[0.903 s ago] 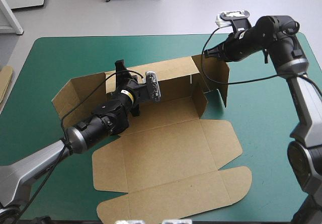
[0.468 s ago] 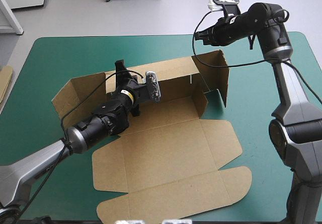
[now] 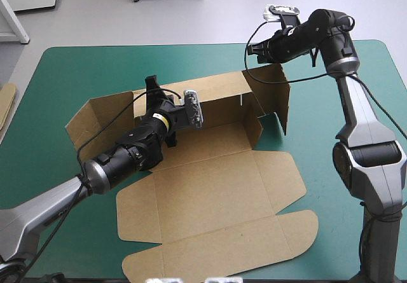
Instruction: Fold the box
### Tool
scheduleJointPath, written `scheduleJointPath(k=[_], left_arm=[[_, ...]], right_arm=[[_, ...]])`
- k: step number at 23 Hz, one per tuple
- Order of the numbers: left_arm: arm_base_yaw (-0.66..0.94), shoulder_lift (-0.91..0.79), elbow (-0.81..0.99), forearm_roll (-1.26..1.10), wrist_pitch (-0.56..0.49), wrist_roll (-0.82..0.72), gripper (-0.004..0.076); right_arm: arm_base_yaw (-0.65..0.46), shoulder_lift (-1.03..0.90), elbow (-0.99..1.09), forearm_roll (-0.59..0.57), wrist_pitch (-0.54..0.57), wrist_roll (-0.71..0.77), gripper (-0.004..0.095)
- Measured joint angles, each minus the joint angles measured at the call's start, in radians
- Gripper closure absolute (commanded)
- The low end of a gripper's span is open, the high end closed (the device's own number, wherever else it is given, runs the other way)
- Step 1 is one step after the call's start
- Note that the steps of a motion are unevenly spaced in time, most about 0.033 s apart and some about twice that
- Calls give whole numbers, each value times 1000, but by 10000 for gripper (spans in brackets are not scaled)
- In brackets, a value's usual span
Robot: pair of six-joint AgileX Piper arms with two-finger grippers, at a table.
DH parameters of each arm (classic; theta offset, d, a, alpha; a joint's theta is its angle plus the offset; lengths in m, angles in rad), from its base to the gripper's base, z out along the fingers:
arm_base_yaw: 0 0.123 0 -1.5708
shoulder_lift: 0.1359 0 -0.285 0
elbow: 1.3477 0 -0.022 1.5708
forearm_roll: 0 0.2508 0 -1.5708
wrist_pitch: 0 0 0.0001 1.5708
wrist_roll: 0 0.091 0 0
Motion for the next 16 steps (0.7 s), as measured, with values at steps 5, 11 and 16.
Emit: scheduleJointPath(k=[5,11,16], left_arm=[[0,0,0,0,0,0,733],[0,0,0,0,1,0,733],[0,0,0,0,1,0,733]], right_arm=[[0,0,0,-1,0,8,925],[0,0,40,-9,0,18,925],[0,-82,191,-17,0,9,925]])
